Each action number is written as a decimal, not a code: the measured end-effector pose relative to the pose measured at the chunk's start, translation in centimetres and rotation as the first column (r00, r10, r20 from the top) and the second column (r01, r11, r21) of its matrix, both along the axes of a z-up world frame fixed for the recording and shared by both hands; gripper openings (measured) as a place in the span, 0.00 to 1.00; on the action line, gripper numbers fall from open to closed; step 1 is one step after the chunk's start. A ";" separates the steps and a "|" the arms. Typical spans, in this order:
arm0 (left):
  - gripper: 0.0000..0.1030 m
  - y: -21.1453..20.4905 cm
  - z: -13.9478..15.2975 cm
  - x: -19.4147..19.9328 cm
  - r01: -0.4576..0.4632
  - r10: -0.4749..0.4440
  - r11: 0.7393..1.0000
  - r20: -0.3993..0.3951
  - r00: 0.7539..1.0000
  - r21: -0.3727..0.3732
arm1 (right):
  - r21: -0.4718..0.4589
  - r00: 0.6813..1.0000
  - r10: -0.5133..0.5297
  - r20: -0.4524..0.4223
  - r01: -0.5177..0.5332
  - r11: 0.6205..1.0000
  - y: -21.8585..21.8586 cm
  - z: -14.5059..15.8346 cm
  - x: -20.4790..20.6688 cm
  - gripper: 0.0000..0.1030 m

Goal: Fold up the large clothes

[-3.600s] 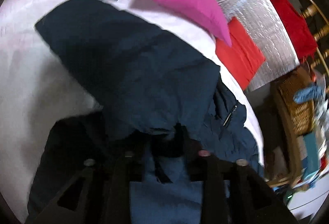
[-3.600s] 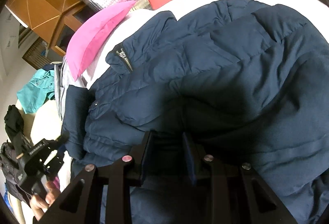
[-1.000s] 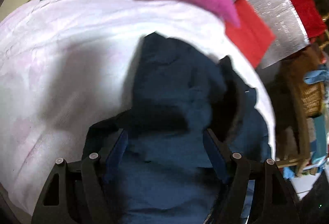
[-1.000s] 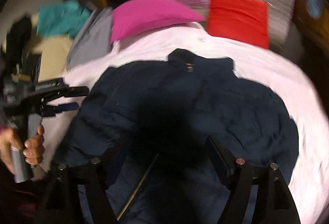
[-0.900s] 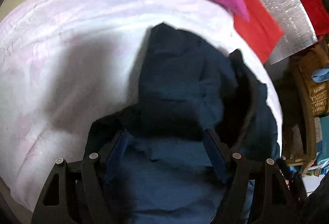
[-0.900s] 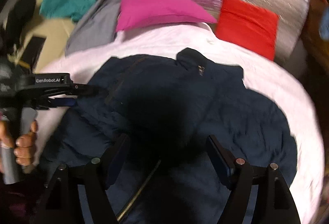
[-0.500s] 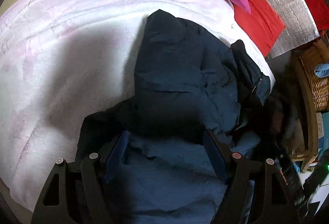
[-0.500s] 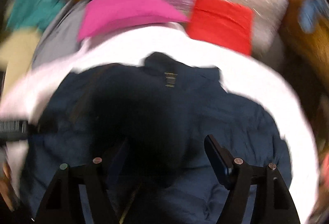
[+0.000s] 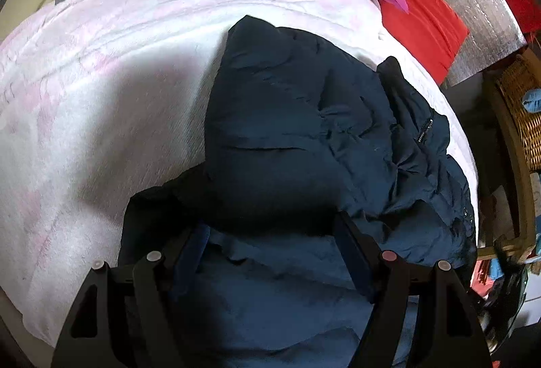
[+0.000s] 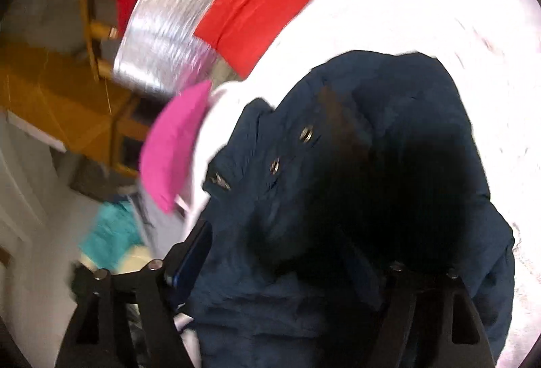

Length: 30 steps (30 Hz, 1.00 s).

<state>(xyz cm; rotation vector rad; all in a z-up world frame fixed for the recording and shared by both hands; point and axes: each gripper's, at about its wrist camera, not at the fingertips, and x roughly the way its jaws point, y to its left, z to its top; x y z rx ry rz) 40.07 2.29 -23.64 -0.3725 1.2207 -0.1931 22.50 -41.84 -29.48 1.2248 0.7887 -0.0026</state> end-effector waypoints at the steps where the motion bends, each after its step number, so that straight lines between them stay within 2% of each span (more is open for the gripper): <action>1: 0.73 0.0 0.2 -0.1 0.003 -0.003 1.000 0.006 1.000 0.008 | 0.039 1.000 -0.021 0.006 0.021 0.999 -0.6 -0.4 0.1 0.79; 2: 0.73 -0.2 0.3 -0.1 0.008 -0.009 1.000 0.014 1.000 0.023 | 0.076 0.999 -0.041 0.014 0.040 0.996 -1.0 -0.8 0.3 0.78; 4: 0.73 -0.3 0.4 -0.2 0.014 -0.015 0.999 0.022 1.000 0.040 | 0.076 0.999 -0.039 0.003 0.039 0.996 -1.1 -1.3 0.9 0.77; 6: 0.73 -0.3 0.3 -0.2 0.013 -0.014 0.999 0.019 1.000 0.045 | 0.039 0.999 -0.027 -0.032 0.028 0.999 -1.0 -1.6 1.8 0.56; 7: 0.73 -0.3 0.2 -0.1 0.012 -0.013 0.999 0.018 1.000 0.044 | 0.027 0.998 -0.018 -0.058 0.020 0.999 -0.8 -1.9 2.2 0.34; 8: 0.73 -0.3 0.2 -0.1 0.011 -0.012 0.999 0.018 1.000 0.044 | 0.019 0.996 -0.015 -0.086 0.017 1.000 -0.7 -2.2 2.4 0.21; 11: 0.73 -0.4 0.5 -0.2 0.010 -0.012 0.998 0.029 1.000 0.058 | -0.060 0.997 -0.041 -0.073 0.036 0.998 -0.1 -0.8 1.6 0.14; 14: 0.73 -0.4 1.3 -0.7 0.003 -0.009 0.996 0.063 0.998 0.085 | -0.230 1.000 -0.020 -0.007 0.018 0.973 1.4 2.7 0.5 0.12; 17: 0.73 -0.6 1.6 -0.5 -0.001 -0.008 0.995 0.089 0.996 0.102 | -0.340 0.999 0.004 0.037 0.009 0.940 2.4 5.3 -0.8 0.12; 19: 0.73 -0.6 1.3 -0.4 0.005 -0.013 0.994 0.077 0.997 0.107 | -0.389 0.999 -0.006 0.034 0.019 0.921 2.7 5.8 -1.7 0.12; 20: 0.73 -0.5 0.9 -0.3 0.008 -0.014 0.994 0.061 0.998 0.109 | -0.407 1.000 -0.012 -0.007 0.008 0.913 2.8 5.2 -1.7 0.12; 22: 0.73 -0.5 0.2 0.0 0.016 -0.019 0.994 0.028 0.999 0.112 | -0.409 0.996 -0.011 -0.090 -0.027 0.912 2.8 3.7 -1.5 0.12; 24: 0.73 -0.2 0.3 0.2 0.016 -0.019 0.995 0.029 0.999 0.095 | -0.366 0.987 0.001 -0.158 -0.060 0.929 2.4 2.0 -1.2 0.14; 27: 0.74 0.8 1.8 0.1 -0.007 0.001 0.998 0.102 0.995 0.061 | -0.275 0.989 0.000 -0.145 -0.040 0.961 1.3 1.9 -2.3 0.18; 30: 0.74 2.4 3.1 0.1 -0.038 0.040 0.999 0.162 0.986 -0.015 | -0.291 0.995 -0.016 -0.098 -0.013 0.957 -0.1 3.7 -3.6 0.30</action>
